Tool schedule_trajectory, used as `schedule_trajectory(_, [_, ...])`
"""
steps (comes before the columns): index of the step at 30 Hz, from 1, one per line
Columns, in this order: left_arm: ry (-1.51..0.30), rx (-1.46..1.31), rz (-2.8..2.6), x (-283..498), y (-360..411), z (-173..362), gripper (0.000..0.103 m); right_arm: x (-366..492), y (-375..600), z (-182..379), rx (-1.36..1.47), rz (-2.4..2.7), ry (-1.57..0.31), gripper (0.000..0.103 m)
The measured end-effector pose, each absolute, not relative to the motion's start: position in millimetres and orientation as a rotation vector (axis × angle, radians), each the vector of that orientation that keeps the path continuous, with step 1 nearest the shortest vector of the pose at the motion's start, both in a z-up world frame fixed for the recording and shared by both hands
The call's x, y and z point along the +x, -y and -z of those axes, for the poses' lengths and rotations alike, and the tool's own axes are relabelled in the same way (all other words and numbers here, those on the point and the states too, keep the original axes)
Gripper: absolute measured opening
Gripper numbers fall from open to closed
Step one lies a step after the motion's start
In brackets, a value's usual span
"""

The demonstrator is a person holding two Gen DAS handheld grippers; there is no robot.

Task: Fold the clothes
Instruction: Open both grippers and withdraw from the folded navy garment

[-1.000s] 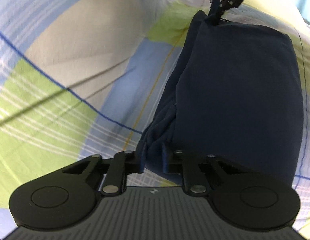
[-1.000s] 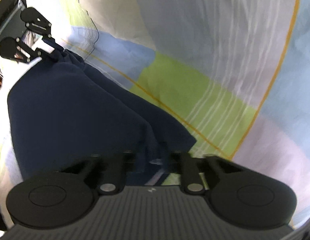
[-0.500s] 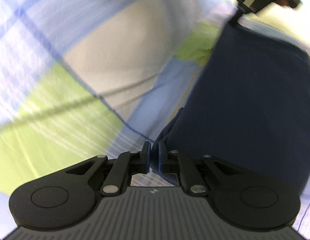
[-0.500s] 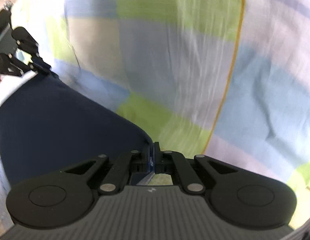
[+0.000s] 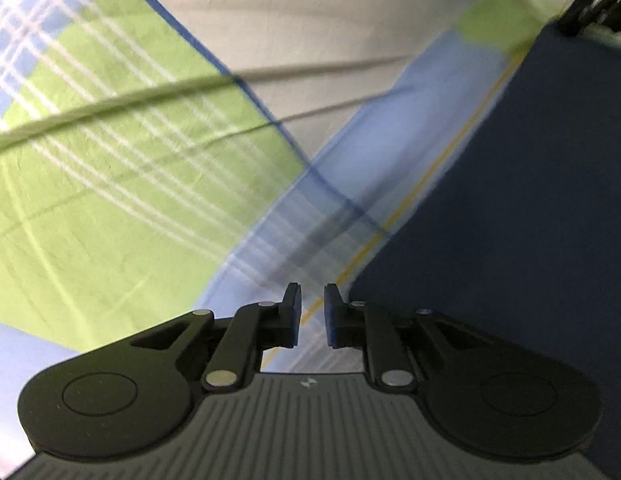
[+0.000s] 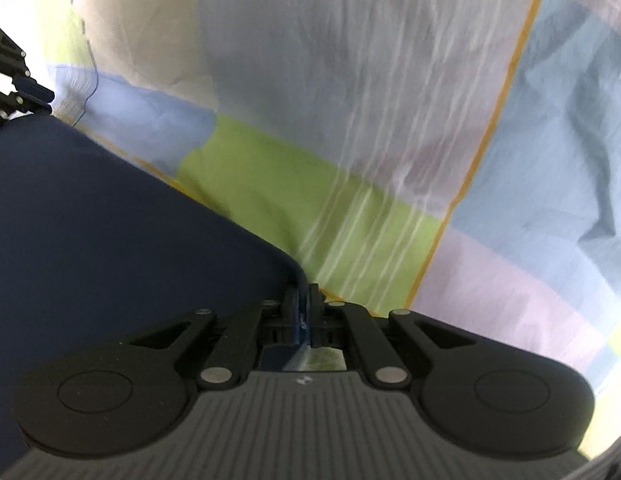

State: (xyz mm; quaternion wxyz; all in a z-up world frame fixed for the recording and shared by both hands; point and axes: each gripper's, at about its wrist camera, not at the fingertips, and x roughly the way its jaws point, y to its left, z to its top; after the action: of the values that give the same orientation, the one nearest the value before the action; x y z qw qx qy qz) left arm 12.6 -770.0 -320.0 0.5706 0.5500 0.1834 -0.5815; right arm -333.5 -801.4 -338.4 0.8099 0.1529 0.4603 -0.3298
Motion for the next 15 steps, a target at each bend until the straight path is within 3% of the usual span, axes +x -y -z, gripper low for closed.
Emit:
schedule_trajectory(1, [-0.392,1.276,1.358,10,763,306,0.024,-333,802,338,0.328,0.713,-0.985,0.033])
schedule_trajectory(2, [-0.354,1.261,1.351,8,756,292,0.033,-342,802,325,0.330,0.755,-0.953,0.052])
schedule_trajectory(4, [-0.280,1.253,1.352,0,739,269,0.042,-360,804,301,0.334,0.839,-0.888,0.053])
schedule_trajectory(6, [-0.188,1.288,1.397,-19,711,250,0.042,-382,798,282,0.385,0.872,-0.823,0.052])
schedule_trajectory(8, [-0.123,1.325,1.453,-39,685,239,0.042,-412,783,262,0.477,0.859,-0.731,0.042])
schedule_trajectory(10, [-0.165,1.340,1.549,-70,657,237,0.045,-443,752,257,0.647,0.766,-0.666,0.023])
schedule_trajectory(11, [-0.178,1.337,1.562,-77,652,239,0.045,-447,745,260,0.689,0.740,-0.668,0.009])
schedule_trajectory(15, [-0.242,1.338,1.556,-109,644,267,0.045,-468,705,288,0.857,0.628,-0.697,0.005])
